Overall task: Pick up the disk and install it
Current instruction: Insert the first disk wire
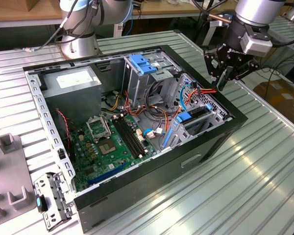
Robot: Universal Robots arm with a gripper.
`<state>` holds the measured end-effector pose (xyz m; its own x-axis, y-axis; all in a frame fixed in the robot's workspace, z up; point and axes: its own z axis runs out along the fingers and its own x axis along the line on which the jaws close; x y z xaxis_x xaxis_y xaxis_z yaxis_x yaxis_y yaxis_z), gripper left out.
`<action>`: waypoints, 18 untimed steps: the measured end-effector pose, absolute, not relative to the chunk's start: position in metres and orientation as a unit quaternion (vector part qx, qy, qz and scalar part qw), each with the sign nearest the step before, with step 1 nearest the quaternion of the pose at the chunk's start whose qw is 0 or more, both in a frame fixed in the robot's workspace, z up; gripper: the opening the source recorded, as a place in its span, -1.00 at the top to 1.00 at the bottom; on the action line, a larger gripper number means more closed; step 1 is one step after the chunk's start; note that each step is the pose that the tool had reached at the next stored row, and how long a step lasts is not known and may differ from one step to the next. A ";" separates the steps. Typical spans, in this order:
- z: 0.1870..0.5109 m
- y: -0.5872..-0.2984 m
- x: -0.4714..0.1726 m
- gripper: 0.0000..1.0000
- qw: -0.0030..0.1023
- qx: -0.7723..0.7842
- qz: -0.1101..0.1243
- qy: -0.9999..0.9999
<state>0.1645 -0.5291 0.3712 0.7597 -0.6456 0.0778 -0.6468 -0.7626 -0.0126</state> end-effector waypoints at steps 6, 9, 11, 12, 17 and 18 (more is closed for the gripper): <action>0.368 -0.530 0.165 0.46 0.007 0.944 0.040 -0.327; 0.365 -0.530 0.165 0.46 0.006 0.947 0.041 -0.320; 0.365 -0.530 0.165 0.46 0.006 0.948 0.041 -0.317; 0.365 -0.530 0.165 0.49 0.006 0.948 0.041 -0.316; 0.369 -0.530 0.165 0.66 0.006 0.948 0.041 -0.315; 0.369 -0.530 0.165 0.66 0.006 0.948 0.041 -0.315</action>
<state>0.1645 -0.5303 0.3686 0.7986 -0.5963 0.0817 -0.5973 -0.8019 -0.0147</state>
